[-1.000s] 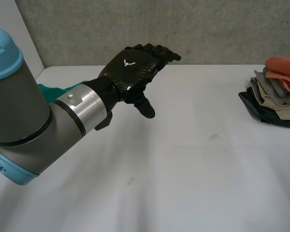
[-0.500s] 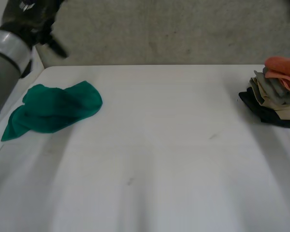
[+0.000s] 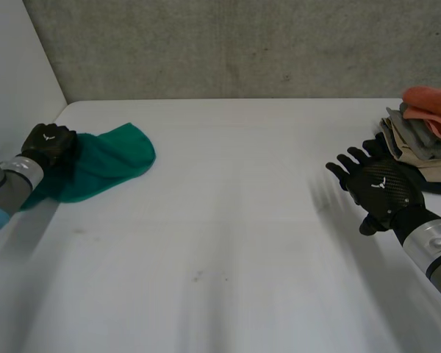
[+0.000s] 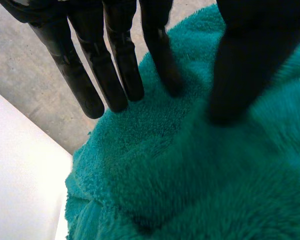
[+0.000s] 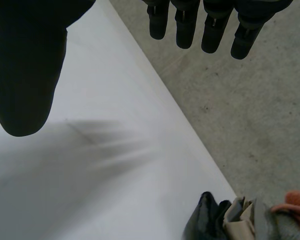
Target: Fold the laundry.
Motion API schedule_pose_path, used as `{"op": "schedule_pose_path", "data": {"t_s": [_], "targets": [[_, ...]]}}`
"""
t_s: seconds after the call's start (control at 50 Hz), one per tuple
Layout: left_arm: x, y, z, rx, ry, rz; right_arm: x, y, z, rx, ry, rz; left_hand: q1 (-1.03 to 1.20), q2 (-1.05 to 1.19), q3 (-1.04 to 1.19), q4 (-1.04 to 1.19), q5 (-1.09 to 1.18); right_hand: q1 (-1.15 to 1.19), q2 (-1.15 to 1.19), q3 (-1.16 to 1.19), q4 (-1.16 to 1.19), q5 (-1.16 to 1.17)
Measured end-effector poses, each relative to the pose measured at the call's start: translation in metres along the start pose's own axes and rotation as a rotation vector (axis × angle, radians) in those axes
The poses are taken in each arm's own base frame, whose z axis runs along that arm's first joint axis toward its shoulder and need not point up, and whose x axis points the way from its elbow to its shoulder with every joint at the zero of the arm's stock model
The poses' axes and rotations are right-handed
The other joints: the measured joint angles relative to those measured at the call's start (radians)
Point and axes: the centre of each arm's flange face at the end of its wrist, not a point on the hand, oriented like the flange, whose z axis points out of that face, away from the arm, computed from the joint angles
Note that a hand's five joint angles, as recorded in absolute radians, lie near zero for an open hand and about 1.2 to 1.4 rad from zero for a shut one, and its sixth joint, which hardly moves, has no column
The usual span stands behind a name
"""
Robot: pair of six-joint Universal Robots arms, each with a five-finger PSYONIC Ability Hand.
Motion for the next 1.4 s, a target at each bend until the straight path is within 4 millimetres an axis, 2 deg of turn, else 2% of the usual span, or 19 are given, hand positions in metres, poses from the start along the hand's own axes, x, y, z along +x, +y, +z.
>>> {"op": "schedule_pose_path", "data": {"t_s": [0.02, 0.08, 0.14, 0.18, 0.28, 0.38, 0.4, 0.54, 0.6, 0.66, 0.74, 0.78, 0.86, 1.0, 1.1, 1.22, 1.26, 1.36, 1.4], "targets": [[0.002, 0.000, 0.003, 0.016, -0.006, 0.006, -0.001, 0.002, 0.000, -0.008, -0.001, 0.005, 0.288, 0.302, 0.299, 0.302, 0.294, 0.000, 0.000, 0.000, 0.000, 0.000], [0.006, -0.005, 0.004, 0.041, -0.010, 0.011, -0.002, 0.004, 0.000, -0.017, 0.002, 0.008, 0.293, 0.368, 0.366, 0.370, 0.334, 0.000, 0.000, 0.000, 0.000, 0.000], [0.015, -0.031, 0.001, 0.104, -0.006, 0.011, -0.001, 0.006, 0.000, -0.028, 0.011, 0.010, 0.293, 0.383, 0.381, 0.385, 0.334, 0.000, 0.000, 0.000, 0.000, 0.000], [0.026, -0.062, -0.007, 0.169, 0.012, -0.004, 0.000, 0.007, 0.000, -0.036, 0.023, 0.010, 0.293, 0.384, 0.381, 0.386, 0.334, 0.000, 0.000, 0.000, 0.000, 0.000], [0.074, -0.154, -0.048, 0.358, 0.122, -0.111, 0.006, 0.008, 0.001, -0.049, 0.074, 0.004, 0.293, 0.384, 0.381, 0.386, 0.334, 0.000, 0.000, 0.000, 0.000, 0.000], [0.114, -0.216, -0.094, 0.492, 0.245, -0.228, 0.011, 0.009, 0.002, -0.055, 0.110, 0.000, 0.293, 0.385, 0.383, 0.386, 0.334, 0.000, 0.000, 0.000, 0.000, 0.000], [0.126, -0.234, -0.111, 0.530, 0.292, -0.277, 0.012, 0.009, 0.002, -0.057, 0.118, 0.000, 0.293, 0.385, 0.384, 0.386, 0.334, 0.000, 0.000, 0.000, 0.000, 0.000], [0.176, -0.268, -0.157, 0.576, 0.474, -0.429, 0.014, 0.010, 0.002, -0.061, 0.133, 0.002, 0.293, 0.386, 0.386, 0.386, 0.334, 0.000, 0.000, 0.000, 0.000, 0.000], [0.204, -0.265, -0.165, 0.550, 0.550, -0.461, 0.016, 0.010, 0.001, -0.064, 0.137, 0.004, 0.293, 0.386, 0.386, 0.386, 0.334, 0.000, 0.000, 0.000, 0.000, 0.000], [0.239, -0.247, -0.165, 0.483, 0.619, -0.475, 0.016, 0.011, 0.001, -0.068, 0.138, 0.008, 0.288, 0.373, 0.376, 0.375, 0.334, 0.000, 0.000, 0.000, 0.000, 0.000], [0.263, -0.225, -0.160, 0.420, 0.634, -0.450, 0.015, 0.012, 0.000, -0.074, 0.135, 0.014, -0.278, -0.139, -0.129, -0.140, -0.149, 0.000, 0.000, 0.000, 0.000, 0.000], [0.266, -0.217, -0.156, 0.401, 0.606, -0.421, 0.015, 0.013, 0.000, -0.075, 0.132, 0.016, -0.390, -0.266, -0.256, -0.268, -0.269, 0.000, 0.000, 0.000, 0.000, 0.000], [0.246, -0.206, -0.139, 0.379, 0.450, -0.339, 0.014, 0.013, 0.000, -0.075, 0.127, 0.017, -0.448, -0.383, -0.374, -0.396, -0.395, 0.000, 0.000, 0.000, 0.000, 0.000], [0.171, -0.178, -0.099, 0.278, 0.155, -0.167, 0.012, 0.013, 0.000, -0.074, 0.120, 0.018, -0.591, -0.515, -0.510, -0.520, -0.520, 0.000, 0.000, 0.000, 0.000, 0.000], [0.139, -0.130, -0.067, 0.130, 0.074, -0.029, 0.011, 0.014, 0.000, -0.078, 0.117, 0.020, -0.655, -0.586, -0.575, -0.589, -0.578, 0.000, 0.000, 0.000, 0.000, 0.000], [0.124, -0.073, -0.039, -0.004, 0.081, 0.100, 0.010, 0.015, 0.000, -0.083, 0.115, 0.023, -0.645, -0.575, -0.566, -0.579, -0.567, 0.000, 0.000, 0.000, 0.000, 0.000], [0.124, -0.065, -0.034, -0.012, 0.100, 0.114, 0.010, 0.015, -0.001, -0.084, 0.116, 0.024, -0.491, -0.425, -0.439, -0.443, -0.431, 0.000, 0.000, 0.000, 0.000, 0.000], [0.133, -0.061, -0.029, 0.013, 0.157, 0.115, 0.010, 0.016, -0.001, -0.086, 0.118, 0.024, 0.214, 0.279, 0.282, 0.282, 0.272, 0.000, 0.000, 0.000, 0.000, 0.000], [0.139, -0.064, -0.030, 0.027, 0.175, 0.106, 0.010, 0.016, -0.001, -0.087, 0.119, 0.024, 0.240, 0.362, 0.362, 0.368, 0.336, 0.000, 0.000, 0.000, 0.000, 0.000]]}}
